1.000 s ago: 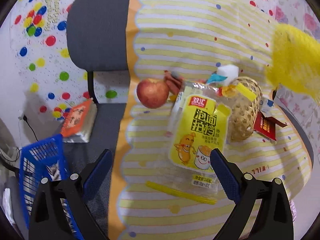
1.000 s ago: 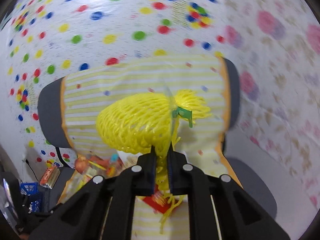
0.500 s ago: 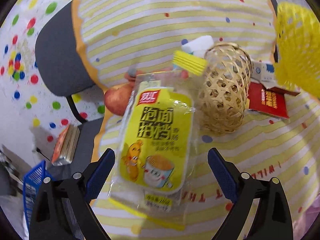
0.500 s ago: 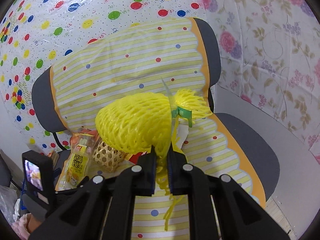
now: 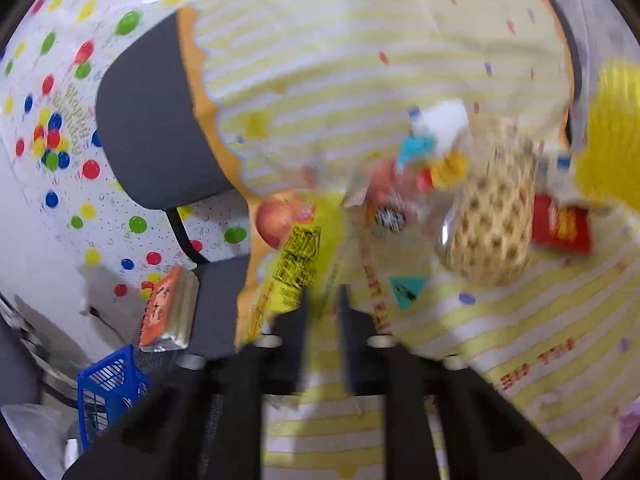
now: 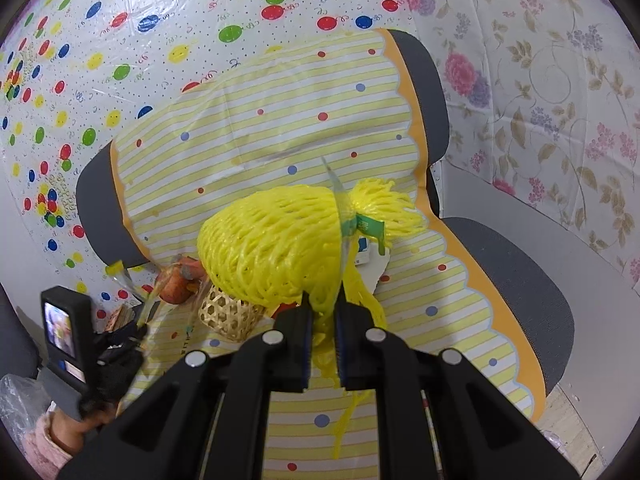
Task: Collect trash
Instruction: 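Carry the foam net and snack packet to the pink-lined bin and release both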
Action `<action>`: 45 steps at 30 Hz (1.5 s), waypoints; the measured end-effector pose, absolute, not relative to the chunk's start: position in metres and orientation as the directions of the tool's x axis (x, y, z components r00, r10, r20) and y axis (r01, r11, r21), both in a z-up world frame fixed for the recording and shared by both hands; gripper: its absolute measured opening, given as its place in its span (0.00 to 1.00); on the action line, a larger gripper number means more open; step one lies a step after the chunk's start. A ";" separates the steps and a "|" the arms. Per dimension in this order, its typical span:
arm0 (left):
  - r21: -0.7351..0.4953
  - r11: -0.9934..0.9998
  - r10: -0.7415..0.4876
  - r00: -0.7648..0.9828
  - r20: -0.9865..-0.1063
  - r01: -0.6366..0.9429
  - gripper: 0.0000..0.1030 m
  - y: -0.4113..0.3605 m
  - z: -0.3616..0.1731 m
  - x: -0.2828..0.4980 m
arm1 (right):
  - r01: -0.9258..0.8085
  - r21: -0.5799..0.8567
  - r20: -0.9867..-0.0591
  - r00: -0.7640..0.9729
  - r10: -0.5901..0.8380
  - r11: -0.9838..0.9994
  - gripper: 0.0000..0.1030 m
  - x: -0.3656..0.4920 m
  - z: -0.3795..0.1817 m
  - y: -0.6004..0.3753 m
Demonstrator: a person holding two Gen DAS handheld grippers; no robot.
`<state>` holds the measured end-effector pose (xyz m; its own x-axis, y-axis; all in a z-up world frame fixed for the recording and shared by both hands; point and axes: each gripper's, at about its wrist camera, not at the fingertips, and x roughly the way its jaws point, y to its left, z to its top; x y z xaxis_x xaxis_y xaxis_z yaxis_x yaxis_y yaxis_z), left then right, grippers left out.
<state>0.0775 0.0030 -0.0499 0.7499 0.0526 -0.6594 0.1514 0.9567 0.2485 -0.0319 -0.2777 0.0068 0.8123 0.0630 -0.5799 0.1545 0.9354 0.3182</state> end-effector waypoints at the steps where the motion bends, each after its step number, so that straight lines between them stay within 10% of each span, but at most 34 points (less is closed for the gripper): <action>1: 0.210 0.965 0.020 0.756 -0.654 0.155 0.02 0.012 -0.038 0.076 | 0.154 0.322 -0.574 0.816 0.064 0.934 0.09 -0.034 0.009 -0.279; 9: -0.063 0.959 -0.262 0.775 -0.575 0.277 0.01 0.028 0.039 0.027 | 0.158 0.361 -0.531 0.845 0.064 0.919 0.09 -0.065 0.031 -0.294; 24: -0.129 0.674 -0.671 0.531 -0.518 0.727 0.01 -0.103 0.004 -0.115 | 0.477 0.265 -0.594 0.765 -0.248 0.838 0.09 -0.254 0.027 -0.340; 45: -0.201 0.444 -0.715 0.209 -0.667 0.873 0.02 -0.235 -0.098 -0.183 | 0.737 0.202 -0.780 0.519 -0.349 0.645 0.10 -0.362 -0.089 -0.378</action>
<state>-0.1828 -0.2354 -0.0980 0.2094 -0.7147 -0.6674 0.8734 0.4436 -0.2011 -0.3624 -0.3782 -0.0892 0.5194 -0.3493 -0.7798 0.7370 0.6451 0.2019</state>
